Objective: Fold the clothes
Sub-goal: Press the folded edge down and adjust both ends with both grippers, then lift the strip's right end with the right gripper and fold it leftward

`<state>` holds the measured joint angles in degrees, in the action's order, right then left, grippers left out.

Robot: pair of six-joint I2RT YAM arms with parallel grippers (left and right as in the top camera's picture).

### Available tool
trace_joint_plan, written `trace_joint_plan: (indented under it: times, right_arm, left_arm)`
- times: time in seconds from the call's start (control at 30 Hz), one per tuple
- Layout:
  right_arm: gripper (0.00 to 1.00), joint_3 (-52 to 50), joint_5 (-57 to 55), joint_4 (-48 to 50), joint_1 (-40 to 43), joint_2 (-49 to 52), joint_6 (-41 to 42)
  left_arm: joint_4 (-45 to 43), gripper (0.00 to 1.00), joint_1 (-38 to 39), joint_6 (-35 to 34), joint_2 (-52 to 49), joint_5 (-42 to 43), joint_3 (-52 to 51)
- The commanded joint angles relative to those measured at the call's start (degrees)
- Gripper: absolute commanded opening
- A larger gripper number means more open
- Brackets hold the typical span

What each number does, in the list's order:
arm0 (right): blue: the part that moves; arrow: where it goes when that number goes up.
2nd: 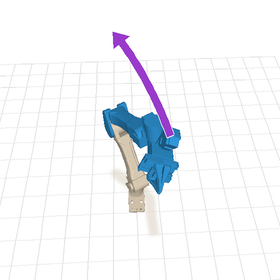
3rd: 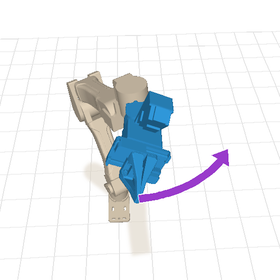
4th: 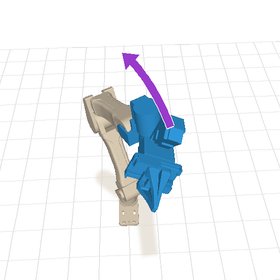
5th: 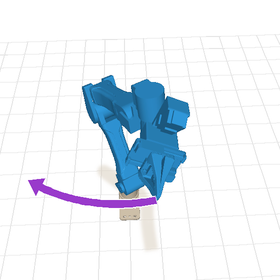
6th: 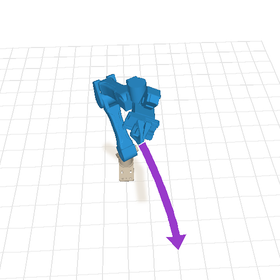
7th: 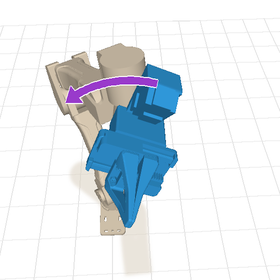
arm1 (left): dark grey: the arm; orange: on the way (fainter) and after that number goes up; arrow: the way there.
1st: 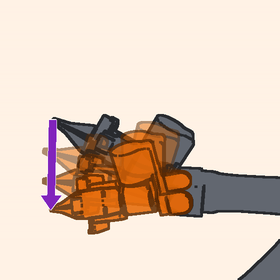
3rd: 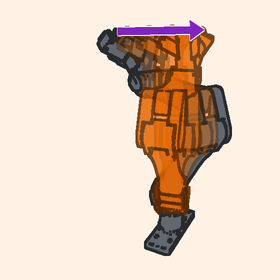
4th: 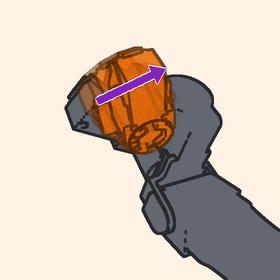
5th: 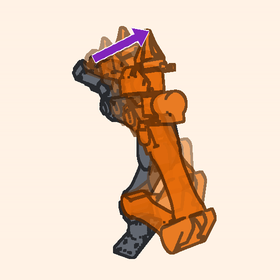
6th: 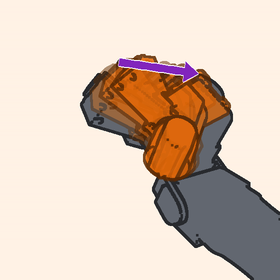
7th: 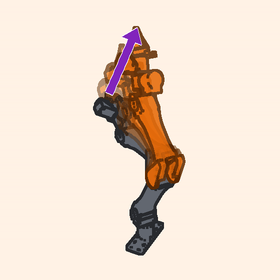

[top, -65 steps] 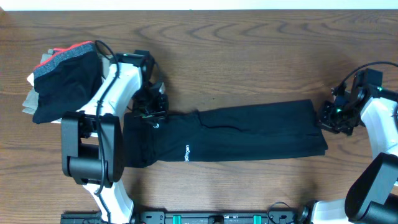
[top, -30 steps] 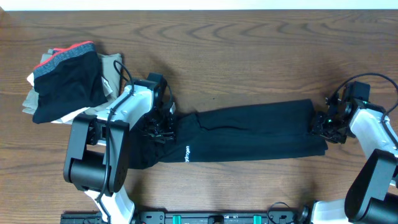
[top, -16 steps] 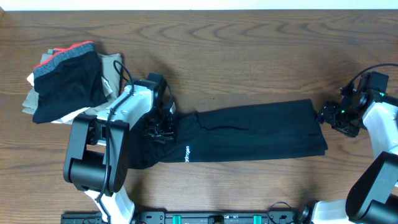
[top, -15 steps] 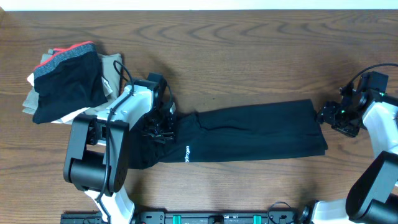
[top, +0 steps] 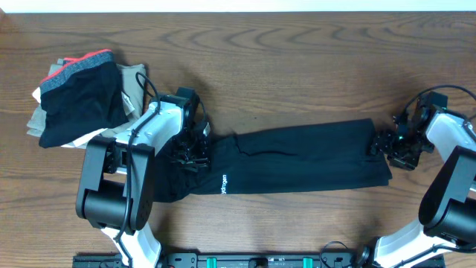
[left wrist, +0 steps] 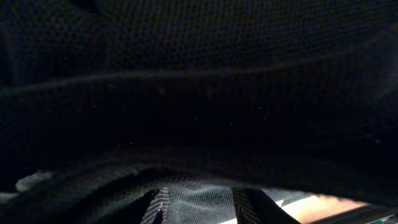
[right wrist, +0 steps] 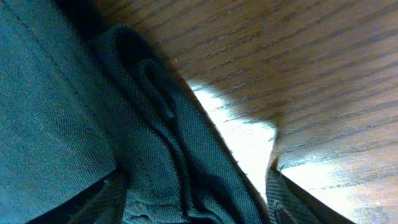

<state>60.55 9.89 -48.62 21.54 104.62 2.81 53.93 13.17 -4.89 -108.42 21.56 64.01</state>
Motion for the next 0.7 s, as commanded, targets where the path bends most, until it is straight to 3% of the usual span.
trace_joint_plan:
  times: [0.0,0.07,0.27,0.33,0.57,0.67]
  right_arm:
    - [0.63,-1.0,4.6,-0.3,0.1,3.8,-1.6]
    - [0.45,-1.0,4.8,-0.5,0.1,4.1,-1.6]
    - [0.22,-1.0,7.5,-0.9,0.1,4.2,-2.7]
    - [0.04,-1.0,7.5,-0.8,0.2,4.2,-2.7]
    - [0.01,0.3,6.9,-0.3,0.9,3.2,-1.9]
    - [0.01,3.1,3.9,-1.8,2.9,1.9,0.2]
  left_arm:
    - [0.6,0.38,0.1,-0.3,-2.5,-1.6,-3.3]
    - [0.6,0.38,0.1,-0.3,-2.5,-1.6,-3.3]
    - [0.6,0.38,0.1,-0.3,-2.5,-1.6,-3.3]
    - [0.9,0.45,0.1,-0.3,-2.4,-1.2,-3.2]
    - [5.1,0.49,0.1,-0.3,2.2,-1.0,3.6]
    - [5.0,0.59,0.1,-0.3,6.8,-1.0,5.6]
